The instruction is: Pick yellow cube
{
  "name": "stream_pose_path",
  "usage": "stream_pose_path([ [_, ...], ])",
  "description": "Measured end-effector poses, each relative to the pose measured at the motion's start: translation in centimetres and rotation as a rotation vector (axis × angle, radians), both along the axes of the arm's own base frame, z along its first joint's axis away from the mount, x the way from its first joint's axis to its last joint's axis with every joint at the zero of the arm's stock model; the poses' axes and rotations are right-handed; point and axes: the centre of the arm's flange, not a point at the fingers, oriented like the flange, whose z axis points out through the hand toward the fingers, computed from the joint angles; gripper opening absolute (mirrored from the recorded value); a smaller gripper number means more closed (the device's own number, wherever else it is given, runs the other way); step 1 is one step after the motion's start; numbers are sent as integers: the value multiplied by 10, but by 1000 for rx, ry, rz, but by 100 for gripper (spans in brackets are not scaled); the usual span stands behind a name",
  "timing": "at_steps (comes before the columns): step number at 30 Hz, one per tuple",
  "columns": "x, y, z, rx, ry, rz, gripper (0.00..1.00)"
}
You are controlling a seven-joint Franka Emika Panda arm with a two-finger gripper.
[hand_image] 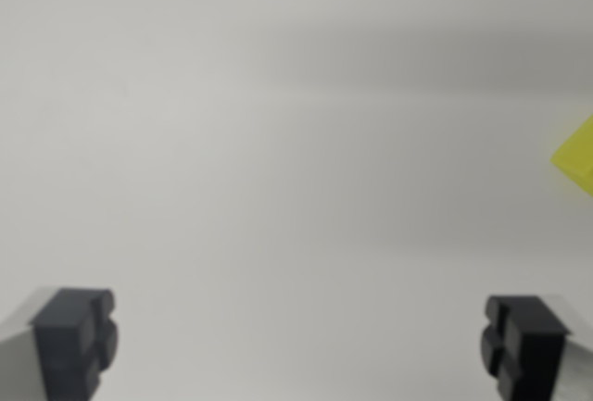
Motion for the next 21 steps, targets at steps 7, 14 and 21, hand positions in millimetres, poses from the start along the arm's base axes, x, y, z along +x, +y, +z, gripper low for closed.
stream_pose_path([
  [7,-1,-2,-2,0,2,-12,100],
  [14,-2,-17,-18,1,4,-56,100],
  [21,-4,-34,-35,1,6,-100,100],
])
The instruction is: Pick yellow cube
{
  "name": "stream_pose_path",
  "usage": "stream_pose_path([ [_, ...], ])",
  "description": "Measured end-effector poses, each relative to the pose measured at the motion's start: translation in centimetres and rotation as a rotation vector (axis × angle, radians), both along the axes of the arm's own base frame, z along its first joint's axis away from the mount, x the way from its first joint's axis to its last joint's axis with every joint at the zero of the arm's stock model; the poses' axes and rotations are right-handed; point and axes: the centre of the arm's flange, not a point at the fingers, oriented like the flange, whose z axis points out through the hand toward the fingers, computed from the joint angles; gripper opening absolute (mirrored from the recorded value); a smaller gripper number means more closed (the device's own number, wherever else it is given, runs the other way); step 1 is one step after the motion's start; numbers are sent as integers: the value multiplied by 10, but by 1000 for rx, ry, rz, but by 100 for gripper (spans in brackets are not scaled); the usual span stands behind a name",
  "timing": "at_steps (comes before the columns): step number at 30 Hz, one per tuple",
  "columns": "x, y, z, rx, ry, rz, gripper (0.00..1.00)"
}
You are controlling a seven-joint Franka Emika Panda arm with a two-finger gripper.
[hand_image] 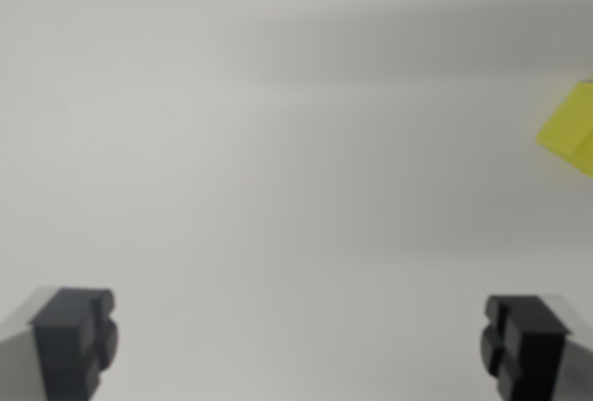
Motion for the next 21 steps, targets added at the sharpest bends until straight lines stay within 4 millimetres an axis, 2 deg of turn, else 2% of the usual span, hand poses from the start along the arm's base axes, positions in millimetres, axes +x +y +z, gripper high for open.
stream_pose_path([
  [21,-4,-50,-53,1,8,-134,100],
])
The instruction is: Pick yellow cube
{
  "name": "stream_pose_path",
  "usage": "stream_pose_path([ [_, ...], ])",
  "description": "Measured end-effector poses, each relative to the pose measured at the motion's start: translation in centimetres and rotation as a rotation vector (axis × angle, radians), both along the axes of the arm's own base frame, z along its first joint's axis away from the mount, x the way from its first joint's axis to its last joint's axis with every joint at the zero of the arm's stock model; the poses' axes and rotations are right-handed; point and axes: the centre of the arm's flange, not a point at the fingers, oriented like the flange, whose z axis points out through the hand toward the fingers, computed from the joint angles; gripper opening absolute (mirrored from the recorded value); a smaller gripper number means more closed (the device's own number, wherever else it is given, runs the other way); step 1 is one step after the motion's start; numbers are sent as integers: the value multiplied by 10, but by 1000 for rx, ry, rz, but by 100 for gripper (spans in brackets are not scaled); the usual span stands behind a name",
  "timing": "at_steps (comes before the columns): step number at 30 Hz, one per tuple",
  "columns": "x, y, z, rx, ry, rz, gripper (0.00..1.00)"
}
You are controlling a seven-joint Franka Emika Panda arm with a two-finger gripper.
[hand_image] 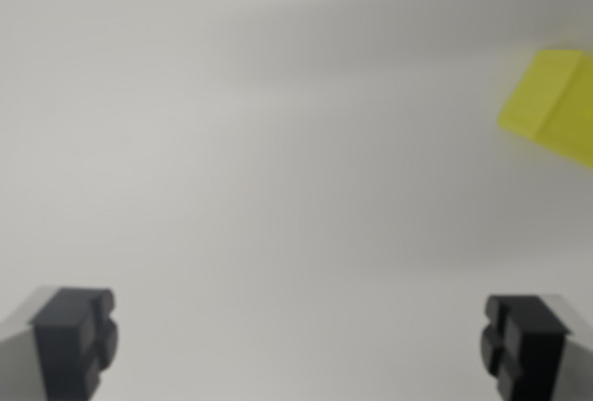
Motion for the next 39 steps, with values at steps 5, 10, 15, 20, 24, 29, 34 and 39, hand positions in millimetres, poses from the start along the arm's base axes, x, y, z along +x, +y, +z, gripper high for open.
stream_pose_path([
  [5,-1,-12,-13,0,2,-32,100],
  [10,-2,-24,-25,0,4,-64,100],
  [15,-3,-36,-38,0,6,-96,100],
  [20,-4,-48,-50,1,8,-128,100],
  [24,-5,-57,-60,1,9,-153,100],
  [29,-6,-69,-73,1,11,-185,100],
  [34,-7,-81,-85,1,13,-217,100],
  [39,-8,-93,-98,1,15,-249,100],
])
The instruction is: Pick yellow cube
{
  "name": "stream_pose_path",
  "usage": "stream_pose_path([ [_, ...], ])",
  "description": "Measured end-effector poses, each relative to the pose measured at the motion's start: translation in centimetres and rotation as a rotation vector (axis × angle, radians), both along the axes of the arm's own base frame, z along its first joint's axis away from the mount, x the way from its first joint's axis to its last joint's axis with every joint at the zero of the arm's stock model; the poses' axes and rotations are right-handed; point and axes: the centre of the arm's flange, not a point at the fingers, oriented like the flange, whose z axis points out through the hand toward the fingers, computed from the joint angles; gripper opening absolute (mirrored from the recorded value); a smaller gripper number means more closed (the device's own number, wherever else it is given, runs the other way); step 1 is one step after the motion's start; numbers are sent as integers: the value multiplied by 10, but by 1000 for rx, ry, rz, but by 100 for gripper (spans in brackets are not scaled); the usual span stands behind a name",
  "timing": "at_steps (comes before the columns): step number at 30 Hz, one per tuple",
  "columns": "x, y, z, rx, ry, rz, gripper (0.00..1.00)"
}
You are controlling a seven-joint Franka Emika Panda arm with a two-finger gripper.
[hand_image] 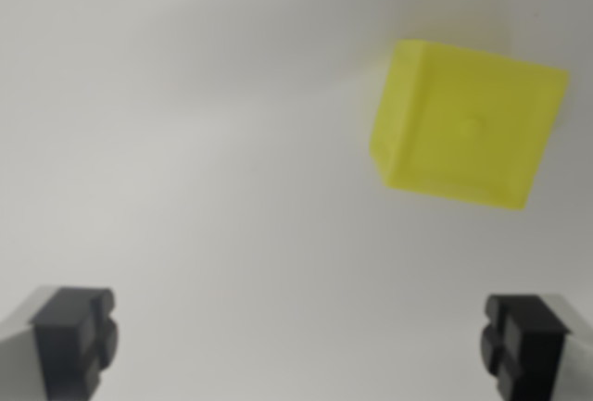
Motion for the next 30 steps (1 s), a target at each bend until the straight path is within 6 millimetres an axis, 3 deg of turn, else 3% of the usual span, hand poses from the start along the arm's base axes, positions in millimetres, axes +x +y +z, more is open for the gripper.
stream_pose_path([
  [23,-4,-55,-57,0,8,-145,100],
  [30,-5,-61,-71,0,9,-165,100],
])
